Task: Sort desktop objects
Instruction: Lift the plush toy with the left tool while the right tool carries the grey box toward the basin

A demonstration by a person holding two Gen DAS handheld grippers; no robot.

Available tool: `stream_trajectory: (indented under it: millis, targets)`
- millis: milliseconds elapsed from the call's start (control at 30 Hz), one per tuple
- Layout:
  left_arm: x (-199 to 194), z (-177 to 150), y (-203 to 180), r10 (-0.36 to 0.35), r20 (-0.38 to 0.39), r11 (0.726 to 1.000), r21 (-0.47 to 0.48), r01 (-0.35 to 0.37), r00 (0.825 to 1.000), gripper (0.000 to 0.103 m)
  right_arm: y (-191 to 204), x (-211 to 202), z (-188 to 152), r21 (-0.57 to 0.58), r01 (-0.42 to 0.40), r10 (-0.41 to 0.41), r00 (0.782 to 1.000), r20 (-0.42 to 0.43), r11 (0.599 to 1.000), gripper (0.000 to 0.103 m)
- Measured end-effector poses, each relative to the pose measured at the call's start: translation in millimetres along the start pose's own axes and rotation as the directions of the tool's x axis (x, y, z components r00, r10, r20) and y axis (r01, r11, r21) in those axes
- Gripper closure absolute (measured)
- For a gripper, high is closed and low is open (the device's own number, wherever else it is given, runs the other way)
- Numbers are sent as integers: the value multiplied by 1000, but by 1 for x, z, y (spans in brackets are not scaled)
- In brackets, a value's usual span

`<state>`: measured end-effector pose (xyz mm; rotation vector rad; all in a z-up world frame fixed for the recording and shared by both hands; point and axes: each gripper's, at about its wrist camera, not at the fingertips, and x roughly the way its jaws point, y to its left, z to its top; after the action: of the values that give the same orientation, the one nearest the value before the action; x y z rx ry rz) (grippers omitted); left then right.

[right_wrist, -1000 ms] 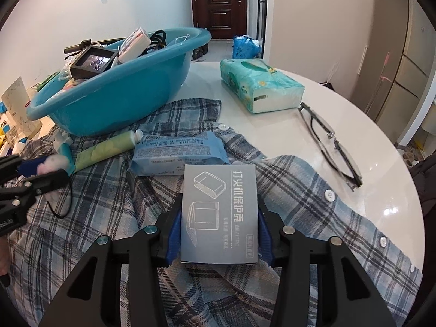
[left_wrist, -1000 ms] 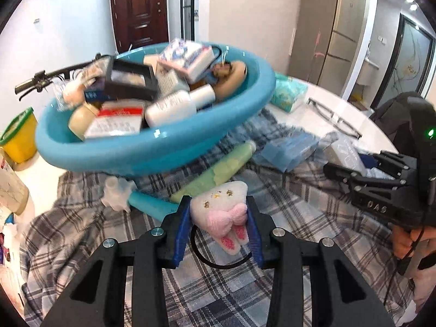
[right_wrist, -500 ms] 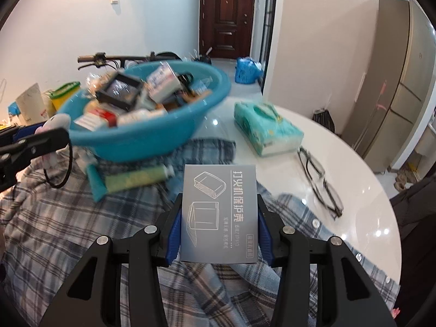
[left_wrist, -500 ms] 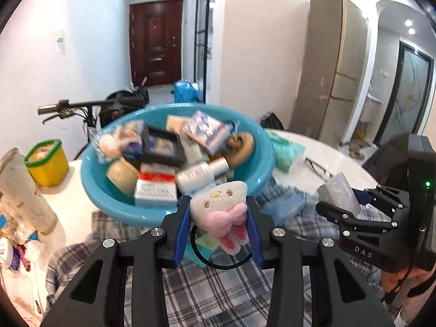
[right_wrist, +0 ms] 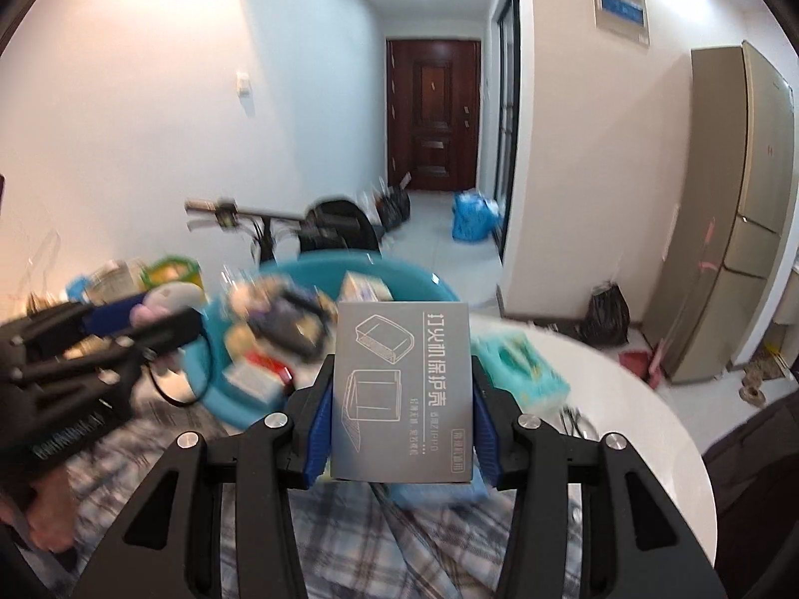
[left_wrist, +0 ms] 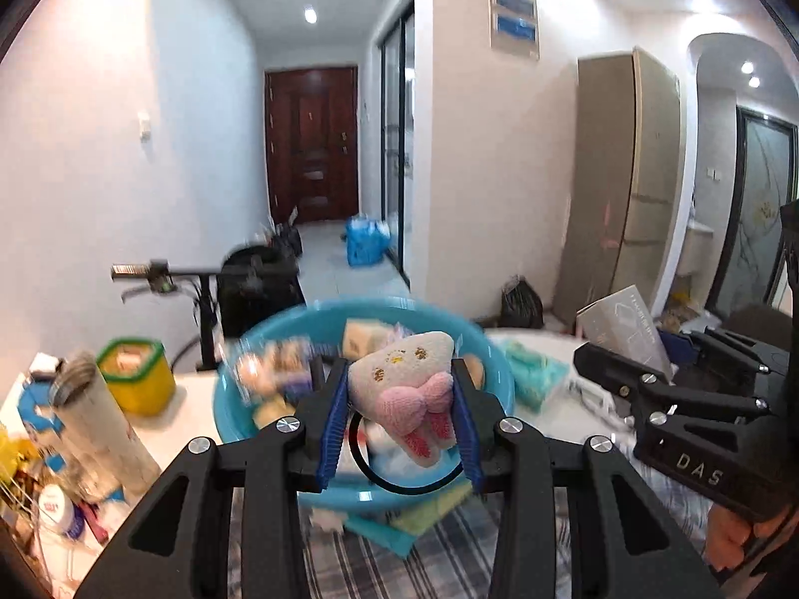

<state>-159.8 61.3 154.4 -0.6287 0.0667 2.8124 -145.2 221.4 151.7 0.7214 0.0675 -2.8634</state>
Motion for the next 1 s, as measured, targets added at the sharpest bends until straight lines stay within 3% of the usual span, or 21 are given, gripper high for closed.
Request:
stream_trajectory:
  millis: [300, 533, 867, 1000]
  targets:
    - [-38, 42, 10, 10, 147, 999, -46, -3, 989, 63, 27, -15, 49, -11, -55, 56, 988, 144, 998, 57]
    - [-57, 63, 27, 77, 279, 993, -104, -50, 957, 63, 29, -20, 76, 18, -52, 46, 966, 256, 998, 57]
    - [-59, 72, 50, 117, 349, 990, -115, -81, 930, 63, 20, -16, 92, 61, -11, -12, 936, 352, 998, 57]
    - [-44, 75, 54, 99, 344, 990, -126, -58, 934, 63, 31, -13, 93, 58, -29, 6, 930, 367, 998, 57]
